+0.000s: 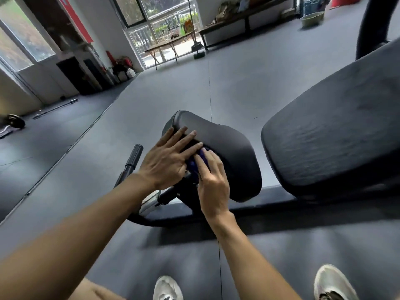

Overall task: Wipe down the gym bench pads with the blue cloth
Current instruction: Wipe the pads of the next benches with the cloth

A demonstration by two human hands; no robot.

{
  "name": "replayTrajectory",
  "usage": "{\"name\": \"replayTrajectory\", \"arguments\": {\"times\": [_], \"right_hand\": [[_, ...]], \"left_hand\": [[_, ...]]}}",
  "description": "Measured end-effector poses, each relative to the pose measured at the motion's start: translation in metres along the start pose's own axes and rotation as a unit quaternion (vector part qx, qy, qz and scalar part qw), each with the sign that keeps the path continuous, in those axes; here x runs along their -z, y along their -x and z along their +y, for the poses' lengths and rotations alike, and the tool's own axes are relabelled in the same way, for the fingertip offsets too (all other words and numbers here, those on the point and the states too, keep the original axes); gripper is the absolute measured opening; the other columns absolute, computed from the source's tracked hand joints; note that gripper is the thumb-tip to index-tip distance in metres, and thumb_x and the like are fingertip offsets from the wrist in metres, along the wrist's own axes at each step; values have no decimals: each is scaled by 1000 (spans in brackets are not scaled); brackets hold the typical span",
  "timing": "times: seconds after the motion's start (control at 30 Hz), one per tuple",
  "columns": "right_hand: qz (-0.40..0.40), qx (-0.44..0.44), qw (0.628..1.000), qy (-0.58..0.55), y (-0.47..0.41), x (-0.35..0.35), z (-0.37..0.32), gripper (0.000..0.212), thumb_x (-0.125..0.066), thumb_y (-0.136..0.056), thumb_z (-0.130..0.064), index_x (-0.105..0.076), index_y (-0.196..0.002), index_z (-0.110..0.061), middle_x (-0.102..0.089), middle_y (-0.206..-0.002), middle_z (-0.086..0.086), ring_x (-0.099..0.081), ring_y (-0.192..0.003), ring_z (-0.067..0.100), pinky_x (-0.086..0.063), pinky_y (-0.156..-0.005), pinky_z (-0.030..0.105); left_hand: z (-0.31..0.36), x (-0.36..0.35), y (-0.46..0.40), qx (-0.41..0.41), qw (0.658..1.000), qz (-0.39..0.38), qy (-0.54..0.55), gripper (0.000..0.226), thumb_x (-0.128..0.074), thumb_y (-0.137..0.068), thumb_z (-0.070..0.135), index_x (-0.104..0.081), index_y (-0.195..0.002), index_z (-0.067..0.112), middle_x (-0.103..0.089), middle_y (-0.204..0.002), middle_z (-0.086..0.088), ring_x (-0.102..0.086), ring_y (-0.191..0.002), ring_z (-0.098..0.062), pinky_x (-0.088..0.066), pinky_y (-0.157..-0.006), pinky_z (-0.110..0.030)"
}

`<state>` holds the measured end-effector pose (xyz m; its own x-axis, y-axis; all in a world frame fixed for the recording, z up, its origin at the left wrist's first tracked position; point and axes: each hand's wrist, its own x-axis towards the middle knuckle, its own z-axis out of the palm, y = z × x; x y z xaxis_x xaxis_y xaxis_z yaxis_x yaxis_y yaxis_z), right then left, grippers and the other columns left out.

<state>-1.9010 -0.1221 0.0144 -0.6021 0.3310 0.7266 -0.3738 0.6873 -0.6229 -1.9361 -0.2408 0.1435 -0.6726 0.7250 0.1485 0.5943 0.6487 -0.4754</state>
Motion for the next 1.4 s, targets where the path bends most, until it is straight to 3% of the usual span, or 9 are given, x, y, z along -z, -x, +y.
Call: {"name": "replayTrajectory", "arguments": {"times": [0.1, 0.23, 0.4, 0.53, 0.67, 1.0, 1.17, 1.3, 1.4], "right_hand": [[27, -28, 999, 21, 40, 27, 39, 32, -51, -105, -20, -67, -131, -11, -57, -143, 8, -50, -137, 26, -45, -109, 44], [72, -144, 987, 12, 71, 30, 61, 49, -67, -90, 8, -61, -136, -7, -52, -147, 13, -45, -141, 28, -42, -112, 50], [116, -281, 953, 9, 60, 16, 39, 51, -58, -92, 13, -54, -141, -2, -43, -152, 19, -37, -145, 35, -37, -116, 48], [134, -356, 924, -35, 43, 17, 51, 37, -47, -101, -3, -56, -136, -2, -45, -147, 22, -43, -139, 36, -39, -115, 46], [117, -482, 864, -87, 2, 19, 98, 28, -45, -101, -12, -61, -123, -7, -56, -130, 18, -53, -122, 36, -45, -102, 42], [183, -398, 893, -98, 45, 20, 46, 26, -57, -100, -5, -64, -125, -3, -51, -139, 18, -51, -131, 29, -42, -110, 37], [108, -493, 856, -114, -8, 22, 95, 22, -50, -101, -17, -67, -113, -9, -59, -126, 9, -54, -120, 29, -37, -101, 31], [100, -375, 920, -55, 6, 22, 72, 27, -50, -99, -19, -67, -119, -11, -59, -135, 9, -52, -129, 30, -41, -109, 44], [84, -249, 963, -65, 31, 16, 35, 29, -55, -100, -17, -66, -126, -14, -54, -143, 8, -43, -140, 26, -33, -118, 42]], "left_hand": [[18, -7, -7, -36, 998, -36, -22, 68, -35, -88, 30, -42, -155, 28, -30, -165, -7, -19, -156, -29, -20, -124, -54], [58, -26, -24, -51, 995, -76, -50, 58, -29, -100, 43, -34, -157, 37, -25, -167, 1, -14, -157, -25, -13, -124, -58], [86, -32, -49, -23, 991, -115, -69, 61, -12, -101, 53, -18, -161, 42, -14, -170, 4, -3, -158, -23, 4, -125, -53], [90, -33, -60, -5, 989, -135, -62, 64, -4, -98, 55, -13, -160, 43, -14, -170, 5, -1, -158, -22, 6, -125, -52], [93, -34, -64, 2, 987, -145, -71, 65, 3, -96, 56, -8, -160, 46, -10, -171, 7, 1, -158, -21, 5, -124, -52], [92, -45, -67, -10, 992, -95, -86, 58, -20, -101, 52, -41, -154, 40, -41, -161, 2, -32, -151, -25, -20, -119, -53], [78, -46, -60, -30, 993, -74, -84, 59, -21, -103, 56, -40, -155, 36, -40, -161, 0, -30, -153, -25, -21, -122, -49], [61, -39, -48, -6, 995, -50, -86, 65, -22, -103, 58, -35, -158, 27, -32, -165, -4, -17, -156, -25, -19, -125, -47], [46, -38, -30, 45, 994, -16, -97, 76, -27, -103, 60, -24, -161, 12, -16, -169, -10, -5, -158, -23, -15, -127, -45]]}}
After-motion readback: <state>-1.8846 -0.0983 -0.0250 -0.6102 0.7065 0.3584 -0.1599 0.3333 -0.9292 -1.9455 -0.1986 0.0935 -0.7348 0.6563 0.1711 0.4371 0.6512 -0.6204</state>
